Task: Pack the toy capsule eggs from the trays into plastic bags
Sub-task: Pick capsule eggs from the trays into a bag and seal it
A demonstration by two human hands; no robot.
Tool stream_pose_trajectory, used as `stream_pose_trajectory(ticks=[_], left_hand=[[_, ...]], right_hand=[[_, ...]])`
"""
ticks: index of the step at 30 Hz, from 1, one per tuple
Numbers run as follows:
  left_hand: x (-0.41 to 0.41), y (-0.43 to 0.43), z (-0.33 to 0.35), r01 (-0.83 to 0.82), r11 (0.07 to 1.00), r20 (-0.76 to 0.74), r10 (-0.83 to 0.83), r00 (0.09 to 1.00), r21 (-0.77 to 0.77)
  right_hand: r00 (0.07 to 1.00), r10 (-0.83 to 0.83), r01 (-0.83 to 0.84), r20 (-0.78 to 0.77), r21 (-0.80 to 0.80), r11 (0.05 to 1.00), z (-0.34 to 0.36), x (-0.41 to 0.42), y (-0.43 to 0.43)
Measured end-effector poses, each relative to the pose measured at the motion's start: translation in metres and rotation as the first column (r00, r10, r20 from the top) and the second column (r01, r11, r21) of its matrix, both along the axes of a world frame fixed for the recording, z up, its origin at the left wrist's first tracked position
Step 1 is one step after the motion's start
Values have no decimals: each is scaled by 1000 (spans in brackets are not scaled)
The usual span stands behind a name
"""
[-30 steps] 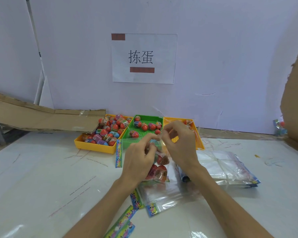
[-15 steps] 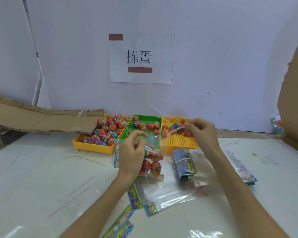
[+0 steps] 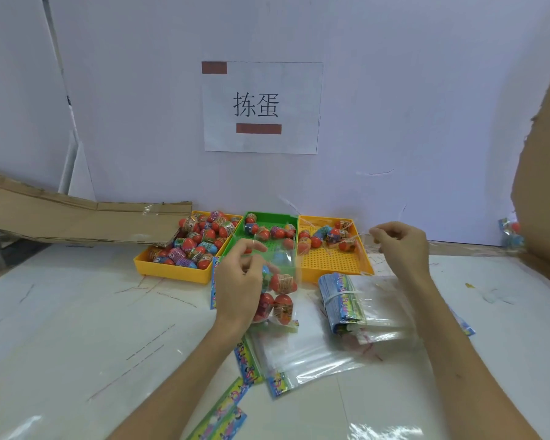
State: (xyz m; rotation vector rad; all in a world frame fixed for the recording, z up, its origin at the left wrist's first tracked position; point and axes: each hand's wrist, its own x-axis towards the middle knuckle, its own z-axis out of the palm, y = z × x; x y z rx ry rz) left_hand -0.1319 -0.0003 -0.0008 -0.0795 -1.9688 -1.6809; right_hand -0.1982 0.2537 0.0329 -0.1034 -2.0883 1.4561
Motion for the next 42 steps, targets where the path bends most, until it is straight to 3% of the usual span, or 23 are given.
stream_pose_trajectory(ticks=[6,14,17,21,26,28,30,32,34,35,37,38,40,41,42], left_hand=[[0,0,1,-5,1000,2,5,1000,-18],[2,1,3,8,1000,7,-8,1000,-11],[2,1,2,8,1000,3,-8,1000,-16],[1,1,1,14,1000,0,-14,1000,-18],[2,1,1,12,1000,-2,-12,1000,-27],[2,1,1,16,999,2,-16,1000,-29],[2,2,1,14,999,2,-14,1000,-35],[2,2,2,10,999,2,-10,1000,-37],[3,2,2,7,999,1,-7,1000,-39],[3,2,2,8,999,1,-8,1000,-36],[3,2,1,11,999,3,-11,1000,-33],[3,2,1,12,999,5,-12,1000,-35],[3,2,1,14,999,7,-14,1000,-38],[3,2,0,16,999,8,-16,1000,-37],[3,1,0,18,999,9,-17,1000,-40]], right_hand=[[989,10,-26,145,109,994,-7,0,18],[906,-339,288,253,217,933,-12,0,53],[871,-379,337,313,182,924,-10,-1,57],[885,-342,299,315,175,938,-8,0,58],[932,-109,46,346,184,982,-8,-3,56],[949,-43,1,313,134,991,-7,0,53],[957,80,-77,278,-22,997,-4,1,54],[914,328,-269,239,-250,930,3,4,57],[846,531,-440,46,-504,743,10,4,63],[812,575,-495,-102,-642,586,15,6,65],[810,548,-487,-208,-760,431,13,4,65],[852,512,-413,-110,-742,528,8,1,63],[925,317,-193,209,-459,867,-6,-1,55],[944,199,-110,265,-317,942,-11,0,52],[950,177,-97,259,-293,951,-12,-1,49]])
